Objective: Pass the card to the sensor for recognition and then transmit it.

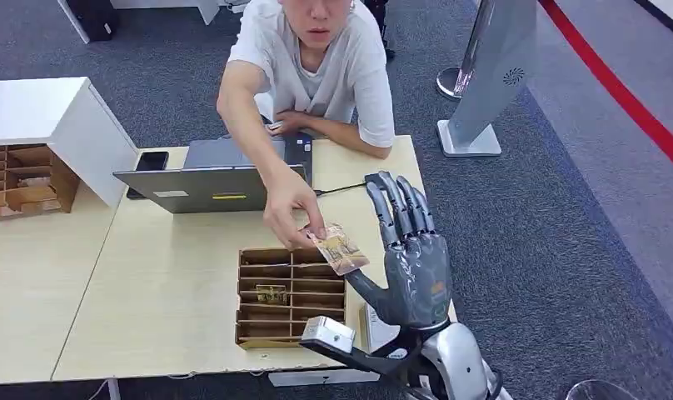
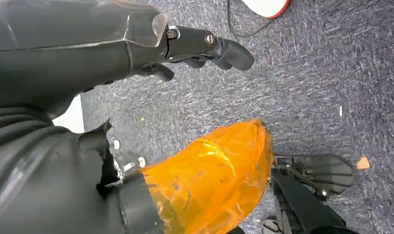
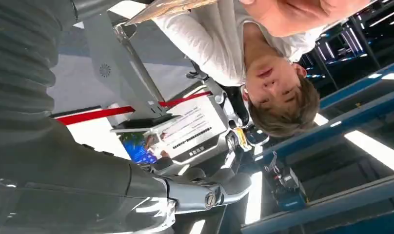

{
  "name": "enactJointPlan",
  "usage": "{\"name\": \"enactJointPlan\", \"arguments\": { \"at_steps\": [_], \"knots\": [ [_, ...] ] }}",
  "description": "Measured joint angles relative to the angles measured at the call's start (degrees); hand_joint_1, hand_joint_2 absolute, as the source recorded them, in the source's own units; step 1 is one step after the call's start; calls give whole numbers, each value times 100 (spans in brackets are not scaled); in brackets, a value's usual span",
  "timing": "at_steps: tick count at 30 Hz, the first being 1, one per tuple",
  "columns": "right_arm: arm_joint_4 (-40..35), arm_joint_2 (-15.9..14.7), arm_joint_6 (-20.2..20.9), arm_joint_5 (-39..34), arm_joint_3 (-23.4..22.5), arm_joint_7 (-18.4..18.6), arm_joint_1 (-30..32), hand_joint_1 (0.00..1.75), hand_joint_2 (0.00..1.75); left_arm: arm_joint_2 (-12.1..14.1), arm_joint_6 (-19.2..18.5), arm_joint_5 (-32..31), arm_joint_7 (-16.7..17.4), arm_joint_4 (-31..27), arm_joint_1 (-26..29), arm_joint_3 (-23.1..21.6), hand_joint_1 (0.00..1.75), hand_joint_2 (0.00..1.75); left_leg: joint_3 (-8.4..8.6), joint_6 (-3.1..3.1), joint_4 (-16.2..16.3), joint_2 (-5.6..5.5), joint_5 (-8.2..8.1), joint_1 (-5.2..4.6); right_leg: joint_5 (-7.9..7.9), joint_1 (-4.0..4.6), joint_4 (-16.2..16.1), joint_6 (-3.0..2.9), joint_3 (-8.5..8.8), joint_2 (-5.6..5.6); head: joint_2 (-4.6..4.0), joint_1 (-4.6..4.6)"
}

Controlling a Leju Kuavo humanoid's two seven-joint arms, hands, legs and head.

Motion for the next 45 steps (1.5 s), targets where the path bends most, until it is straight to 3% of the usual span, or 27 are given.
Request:
{"name": "enactJointPlan", "arguments": {
  "at_steps": [1, 2, 3, 6, 33, 45],
  "knots": [
    [7, 2, 2, 0, 0, 4, -2, 0, 175, 0, -2, -2, 0, 0, 0, 0, 0, 0, 0, 0, 0, 0, 0, 0, 0, 0, 0, 0, 0, 0, 0, -2],
    [18, 4, 9, 0, 0, 4, -6, 31, 175, 0, -4, -9, 0, -2, 0, 0, 0, 0, 0, 0, 0, 0, 0, 0, 0, 0, 0, 0, 0, 0, 0, -2],
    [22, 7, 15, -2, 0, 7, -6, 133, 175, 0, -4, -18, 0, -4, 0, 0, 0, 0, 0, 0, 0, 0, 0, 0, 0, 0, 0, 0, 0, 0, 0, 0],
    [22, 9, 26, -53, 0, 9, -7, 171, 175, -2, -7, -26, 0, -7, 0, 0, 0, 0, 0, 0, 0, 0, 0, 0, 0, 0, 0, 0, 0, 0, 0, -2],
    [26, 57, 48, -265, 0, -68, -12, 175, 175, -4, -20, -76, 0, -20, 1, 0, 0, 0, 0, 0, 0, 0, 0, 0, 0, 0, 0, 0, 0, 0, 0, -2],
    [-94, 55, 474, -1276, 15, -264, 68, 175, 175, -4, -9, -59, -46, -20, 42, 33, 0, 0, 0, 0, 0, 0, 0, 0, 0, 0, 0, 0, -1, 0, 0, 0]
  ]
}}
